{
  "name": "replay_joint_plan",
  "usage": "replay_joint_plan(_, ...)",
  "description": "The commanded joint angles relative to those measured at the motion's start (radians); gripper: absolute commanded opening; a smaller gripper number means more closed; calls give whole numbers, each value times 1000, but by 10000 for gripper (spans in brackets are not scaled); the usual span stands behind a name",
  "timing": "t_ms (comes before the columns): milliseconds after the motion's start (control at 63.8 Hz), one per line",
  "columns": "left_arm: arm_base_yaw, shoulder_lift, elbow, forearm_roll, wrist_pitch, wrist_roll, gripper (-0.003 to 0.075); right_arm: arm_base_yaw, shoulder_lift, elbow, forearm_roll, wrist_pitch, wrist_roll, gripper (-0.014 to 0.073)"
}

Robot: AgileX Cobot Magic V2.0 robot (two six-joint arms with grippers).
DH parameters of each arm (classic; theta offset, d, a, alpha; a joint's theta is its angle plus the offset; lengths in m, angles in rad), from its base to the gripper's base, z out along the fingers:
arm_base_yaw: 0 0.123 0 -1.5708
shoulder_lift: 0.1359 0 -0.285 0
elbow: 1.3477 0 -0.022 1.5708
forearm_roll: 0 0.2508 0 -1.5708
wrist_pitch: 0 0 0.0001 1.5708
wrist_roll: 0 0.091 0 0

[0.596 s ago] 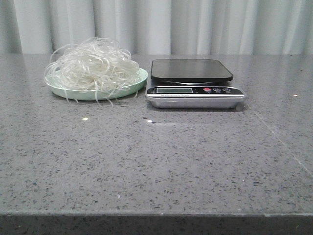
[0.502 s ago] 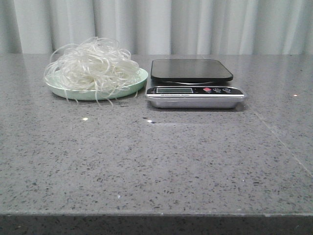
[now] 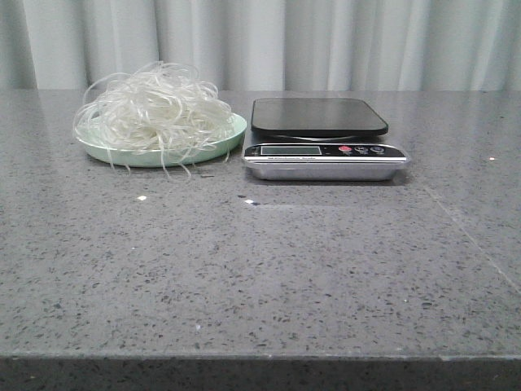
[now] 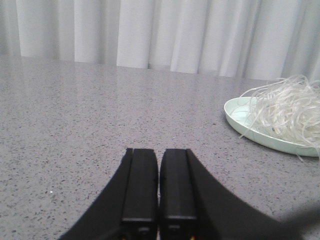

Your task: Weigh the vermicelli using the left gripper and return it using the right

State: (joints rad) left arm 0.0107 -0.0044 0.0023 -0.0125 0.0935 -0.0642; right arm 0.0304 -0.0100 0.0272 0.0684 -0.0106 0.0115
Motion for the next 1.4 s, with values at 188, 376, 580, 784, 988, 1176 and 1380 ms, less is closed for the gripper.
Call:
replay_joint_plan(188,-1,-20,8,123,-68,34,127,-3,-17,-8,-7,-81,-1,181)
replay_joint_plan(376,-1,-20,8,123,-68,34,127,-3,-17,-8,-7,-81,-1,181)
replay_joint_plan(580,-1,-20,6,12,-259,22,127,-3,-17,-8,-7,-81,-1,181)
replay_joint_plan(784,-12,46,-233,12,-165,22,127,-3,-17,-8,-7,-81,-1,181)
replay_joint_plan(988,-48,278,-569,1,124,22,127,-3,-17,-8,-7,-81,-1,181)
replay_joint_plan(1176,-49,410,-612,-46,103,22,127,-3,-17,-8,-7,-81,-1,181)
replay_joint_plan(1380,-61,506,-622,-81,114,22,150,-3,-17,-8,-7,-81,-1,181)
